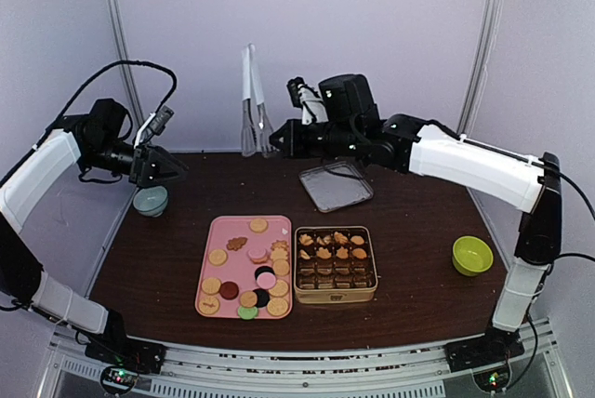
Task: Pack the cookies
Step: Pass from the right arm to the left
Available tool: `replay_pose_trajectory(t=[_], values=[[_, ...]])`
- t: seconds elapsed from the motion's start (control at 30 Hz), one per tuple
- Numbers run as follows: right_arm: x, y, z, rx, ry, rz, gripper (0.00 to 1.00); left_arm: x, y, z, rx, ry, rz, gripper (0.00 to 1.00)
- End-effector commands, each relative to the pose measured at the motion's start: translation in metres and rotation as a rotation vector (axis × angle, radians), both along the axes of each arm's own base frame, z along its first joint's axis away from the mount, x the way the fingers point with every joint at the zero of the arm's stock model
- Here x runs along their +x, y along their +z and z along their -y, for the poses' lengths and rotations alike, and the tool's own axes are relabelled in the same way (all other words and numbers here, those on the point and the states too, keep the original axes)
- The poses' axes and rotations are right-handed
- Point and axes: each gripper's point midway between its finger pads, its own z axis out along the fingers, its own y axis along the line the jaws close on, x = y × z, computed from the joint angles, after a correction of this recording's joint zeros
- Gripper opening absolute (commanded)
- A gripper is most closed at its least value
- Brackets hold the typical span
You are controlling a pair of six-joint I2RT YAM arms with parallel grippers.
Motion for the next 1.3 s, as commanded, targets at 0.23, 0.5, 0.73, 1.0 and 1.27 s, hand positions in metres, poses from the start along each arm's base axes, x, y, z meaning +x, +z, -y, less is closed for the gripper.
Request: replay_pose_trajectory(t=[0.23, 0.5, 0.73, 1.0, 1.27], values=[[-0.044, 0.058, -0.096, 0.47, 0.183, 0.008, 0.0, -0.01, 0.074, 0.018, -0.329, -0.139, -0.026, 0.91], [-0.05, 0.064, -0.112, 0.507, 0.236, 0.018, 0.0, -0.016, 0.08, 0.019, -0.352, -0.161, -0.041, 0.81], [-0.063, 0.062, -0.122, 0.502, 0.28, 0.041, 0.0, -0.014, 0.082, 0.02, -0.371, -0.172, -0.068, 0.72], [-0.077, 0.057, -0.138, 0.482, 0.323, 0.068, 0.0, -0.025, 0.091, 0.019, -0.419, -0.216, -0.082, 0.49], [-0.085, 0.061, -0.141, 0.483, 0.348, 0.098, 0.0, -0.028, 0.087, 0.019, -0.428, -0.223, -0.096, 0.1]])
